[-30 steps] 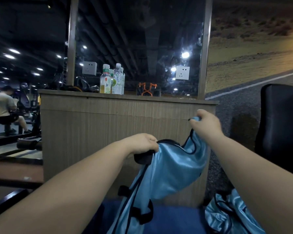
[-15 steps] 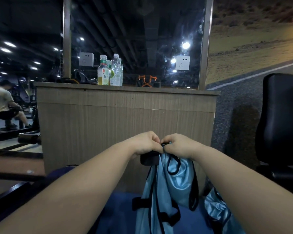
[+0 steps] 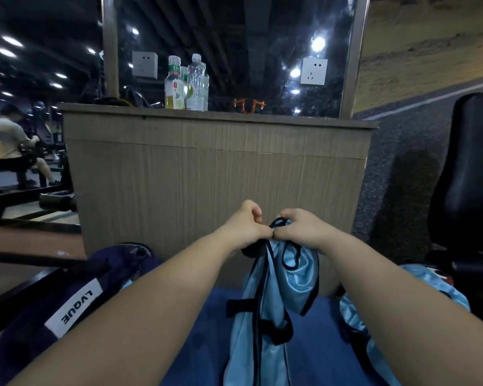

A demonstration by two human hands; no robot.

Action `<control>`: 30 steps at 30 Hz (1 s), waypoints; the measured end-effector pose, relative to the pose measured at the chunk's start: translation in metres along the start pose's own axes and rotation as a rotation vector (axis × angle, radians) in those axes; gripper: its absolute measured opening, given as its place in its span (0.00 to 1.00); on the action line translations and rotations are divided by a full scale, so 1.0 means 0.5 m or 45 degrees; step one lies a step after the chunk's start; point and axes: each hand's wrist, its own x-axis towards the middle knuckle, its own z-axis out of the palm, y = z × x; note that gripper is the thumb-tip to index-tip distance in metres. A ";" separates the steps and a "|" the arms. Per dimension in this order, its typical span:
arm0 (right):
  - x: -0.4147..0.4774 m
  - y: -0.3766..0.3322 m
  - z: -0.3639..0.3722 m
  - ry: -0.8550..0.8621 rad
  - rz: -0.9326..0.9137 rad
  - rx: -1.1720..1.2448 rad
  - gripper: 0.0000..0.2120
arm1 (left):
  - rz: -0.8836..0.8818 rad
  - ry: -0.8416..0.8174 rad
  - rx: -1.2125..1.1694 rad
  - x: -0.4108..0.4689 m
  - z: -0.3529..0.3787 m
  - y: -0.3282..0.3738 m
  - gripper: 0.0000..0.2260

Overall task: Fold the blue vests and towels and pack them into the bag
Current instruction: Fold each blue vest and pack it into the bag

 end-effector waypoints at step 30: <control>0.000 0.069 -0.053 -0.068 -0.008 0.999 0.16 | -0.002 -0.348 -0.581 -0.041 0.029 -0.062 0.05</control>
